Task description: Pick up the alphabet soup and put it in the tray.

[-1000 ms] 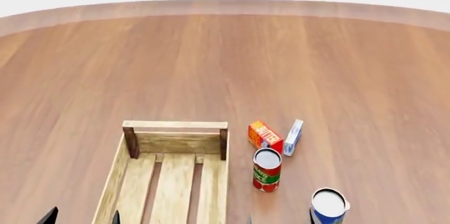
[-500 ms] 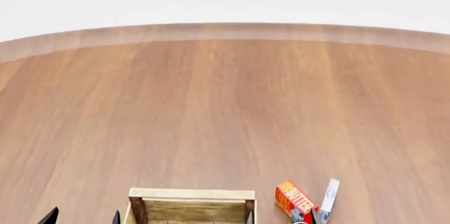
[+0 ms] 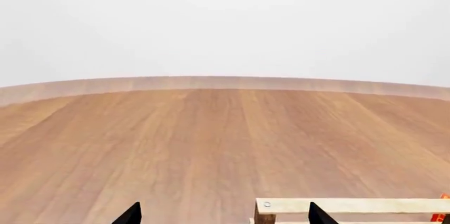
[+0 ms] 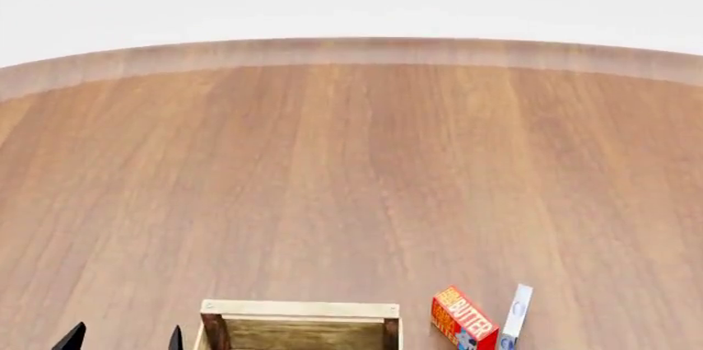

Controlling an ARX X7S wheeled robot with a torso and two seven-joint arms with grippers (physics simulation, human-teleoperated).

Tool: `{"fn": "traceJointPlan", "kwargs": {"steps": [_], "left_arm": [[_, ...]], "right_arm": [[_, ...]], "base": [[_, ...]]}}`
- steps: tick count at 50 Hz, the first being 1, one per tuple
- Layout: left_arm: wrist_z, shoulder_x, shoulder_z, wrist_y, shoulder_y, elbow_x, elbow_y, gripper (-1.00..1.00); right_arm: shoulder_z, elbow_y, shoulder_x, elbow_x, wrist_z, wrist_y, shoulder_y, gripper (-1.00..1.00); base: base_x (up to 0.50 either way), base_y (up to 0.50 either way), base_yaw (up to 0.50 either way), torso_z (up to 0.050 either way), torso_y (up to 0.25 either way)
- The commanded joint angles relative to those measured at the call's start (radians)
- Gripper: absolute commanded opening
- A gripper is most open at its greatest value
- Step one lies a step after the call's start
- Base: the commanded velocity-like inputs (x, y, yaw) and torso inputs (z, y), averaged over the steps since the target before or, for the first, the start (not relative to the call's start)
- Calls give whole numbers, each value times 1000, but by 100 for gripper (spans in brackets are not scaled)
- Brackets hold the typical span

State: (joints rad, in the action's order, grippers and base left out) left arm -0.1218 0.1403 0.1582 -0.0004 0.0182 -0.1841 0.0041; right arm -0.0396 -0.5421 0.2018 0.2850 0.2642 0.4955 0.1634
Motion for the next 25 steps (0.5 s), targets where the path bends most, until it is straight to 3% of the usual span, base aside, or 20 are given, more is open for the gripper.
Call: {"fn": "traceJointPlan", "kwargs": {"steps": [1, 9, 14, 16, 20, 25], "left_arm": [[-10, 8, 4, -3, -2, -12, 7, 100], [-14, 12, 10, -4, -1, -19, 7, 100], [-16, 15, 11, -7, 0, -28, 9, 100], [-17, 17, 9, -8, 2, -32, 10, 100], [-21, 20, 6, -10, 3, -39, 12, 100], [-25, 23, 5, -8, 7, -42, 7, 100]], "right_arm": [[-280, -285, -11, 263, 95, 342, 104, 100], [-540, -395, -20, 538, 232, 588, 104, 100], [-681, -464, 95, 776, 272, 755, 113, 100], [-748, -425, 132, 979, 357, 839, 93, 100], [-736, -390, 178, 1080, 429, 895, 66, 100], [-647, -363, 207, 1020, 398, 906, 35, 100]], "base": [[0, 0, 0, 0, 0], [0, 0, 0, 0, 0], [0, 0, 0, 0, 0], [0, 0, 0, 0, 0], [0, 0, 0, 0, 0], [0, 0, 0, 0, 0]]}}
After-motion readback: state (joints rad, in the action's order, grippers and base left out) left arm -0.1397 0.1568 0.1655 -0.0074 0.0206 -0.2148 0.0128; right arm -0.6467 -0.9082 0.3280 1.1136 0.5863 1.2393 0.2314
